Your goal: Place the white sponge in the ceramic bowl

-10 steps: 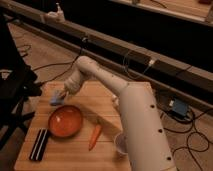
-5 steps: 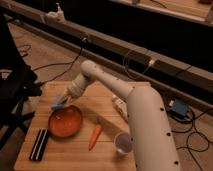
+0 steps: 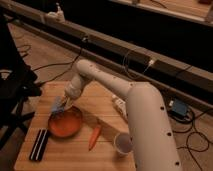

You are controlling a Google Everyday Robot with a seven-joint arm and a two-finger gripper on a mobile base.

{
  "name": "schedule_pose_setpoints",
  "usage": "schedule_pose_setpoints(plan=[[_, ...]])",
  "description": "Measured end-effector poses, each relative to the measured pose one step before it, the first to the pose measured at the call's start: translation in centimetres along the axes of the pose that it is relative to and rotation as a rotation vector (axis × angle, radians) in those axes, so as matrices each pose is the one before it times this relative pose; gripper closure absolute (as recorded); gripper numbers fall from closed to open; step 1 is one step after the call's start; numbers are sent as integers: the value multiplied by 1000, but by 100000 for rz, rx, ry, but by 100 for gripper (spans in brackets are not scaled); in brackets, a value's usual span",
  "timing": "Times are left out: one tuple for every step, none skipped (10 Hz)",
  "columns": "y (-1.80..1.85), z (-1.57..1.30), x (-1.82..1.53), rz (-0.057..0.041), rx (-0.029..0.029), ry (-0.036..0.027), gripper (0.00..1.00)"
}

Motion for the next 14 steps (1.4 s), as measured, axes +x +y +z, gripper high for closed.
schedule_pose_setpoints(plan=[[-102, 259, -1000, -192, 322, -8, 100], [46, 294, -1067, 62, 912, -437, 97], [161, 359, -904, 293, 1308, -643, 90], [331, 344, -891, 419, 1288, -739, 80], [406, 763, -864, 501, 1230, -1304, 69], [326, 717, -749, 293, 1068, -1314, 60], [510, 552, -608, 555, 820, -1175, 50], [445, 411, -463, 571, 1271, -1104, 40], [46, 31, -56, 2, 354, -146, 34], [2, 128, -11, -81, -153, -190, 33], [-74, 37, -21, -170, -21, -73, 33], [74, -30, 14, 112, 20, 54, 33], [-18, -67, 9, 12, 81, 103, 33], [-58, 81, -7, -104, -70, -119, 33]])
